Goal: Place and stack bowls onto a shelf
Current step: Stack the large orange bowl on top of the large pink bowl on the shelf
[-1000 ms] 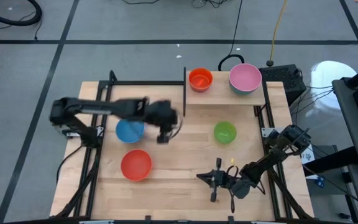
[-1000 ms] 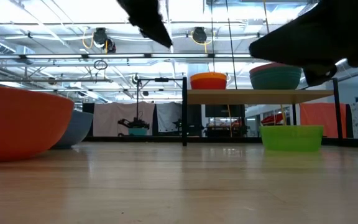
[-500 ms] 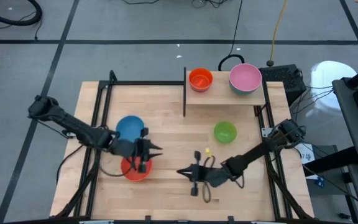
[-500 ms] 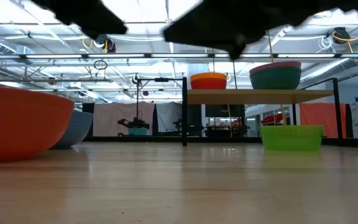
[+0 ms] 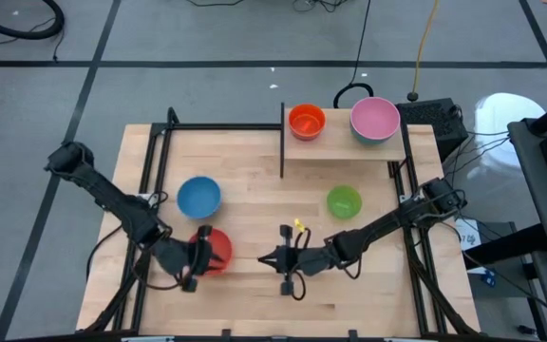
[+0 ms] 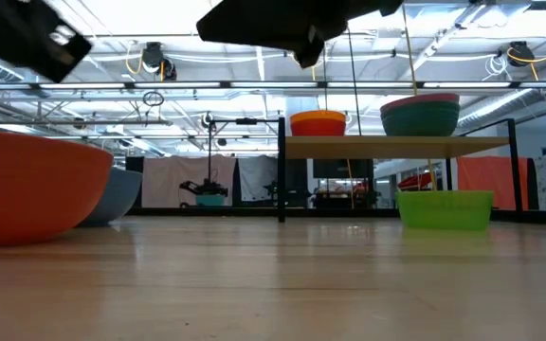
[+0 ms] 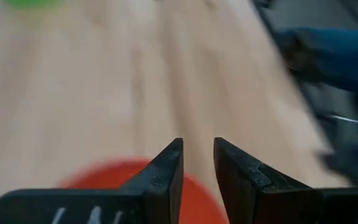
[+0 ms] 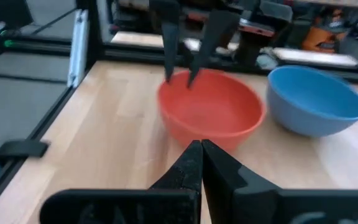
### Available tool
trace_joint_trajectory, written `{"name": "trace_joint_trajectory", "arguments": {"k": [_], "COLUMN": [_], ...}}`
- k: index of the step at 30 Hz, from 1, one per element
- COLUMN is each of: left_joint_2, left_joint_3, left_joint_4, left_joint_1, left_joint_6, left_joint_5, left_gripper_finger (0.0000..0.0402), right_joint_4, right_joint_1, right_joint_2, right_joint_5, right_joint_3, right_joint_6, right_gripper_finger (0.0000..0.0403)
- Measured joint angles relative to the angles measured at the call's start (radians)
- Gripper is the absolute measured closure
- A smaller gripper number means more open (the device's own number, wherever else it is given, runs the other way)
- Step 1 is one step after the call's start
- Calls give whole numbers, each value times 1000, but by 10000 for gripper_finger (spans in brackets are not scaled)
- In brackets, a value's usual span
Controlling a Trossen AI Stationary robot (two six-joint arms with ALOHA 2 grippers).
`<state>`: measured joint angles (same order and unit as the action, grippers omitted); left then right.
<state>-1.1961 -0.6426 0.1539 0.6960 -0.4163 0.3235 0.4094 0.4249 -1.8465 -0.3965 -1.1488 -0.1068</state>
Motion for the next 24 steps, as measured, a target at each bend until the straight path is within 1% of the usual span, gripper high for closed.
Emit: {"name": "trace_joint_trajectory", "arguments": {"k": [1, 4, 5, 7, 9, 12, 15, 17, 20, 22, 24], "left_joint_2": [0, 0, 0, 0, 0, 0, -21, -40, -79, -108, -129], "left_joint_3": [0, -1, -3, -5, -5, -6, -6, -6, -6, -6, -6], "left_joint_4": [10, 41, 67, 113, 161, 235, 266, 286, 312, 336, 348], "left_joint_1": [18, 95, 116, 155, 192, 226, 255, 269, 294, 304, 308], "left_joint_6": [-25, -62, -72, -88, -117, -173, -198, -187, -158, -123, -95], "left_joint_5": [-32, -67, -71, -39, 7, 59, 72, 71, 85, 94, 129], "left_gripper_finger": [309, 308, 305, 289, 262, 208, 156, 134, 127, 140, 164], "right_joint_4": [-6, -4, -2, -5, -5, -2, -3, 0, -3, -1, 4], "right_joint_1": [0, 0, 0, 0, 0, 0, 0, 0, 0, 0, 0], "right_joint_2": [0, 0, 0, 0, 0, 0, 0, 0, 0, 0, 0], "right_joint_5": [16, 60, 62, 62, 62, 61, 62, 62, 62, 62, 62], "right_joint_3": [1, 7, 10, 15, 16, 16, 16, 16, 16, 16, 16], "right_joint_6": [-3, -6, -7, -7, -8, -8, -5, -5, -5, -4, -1], "right_gripper_finger": [403, 403, 403, 403, 403, 403, 403, 403, 403, 403, 403]}}
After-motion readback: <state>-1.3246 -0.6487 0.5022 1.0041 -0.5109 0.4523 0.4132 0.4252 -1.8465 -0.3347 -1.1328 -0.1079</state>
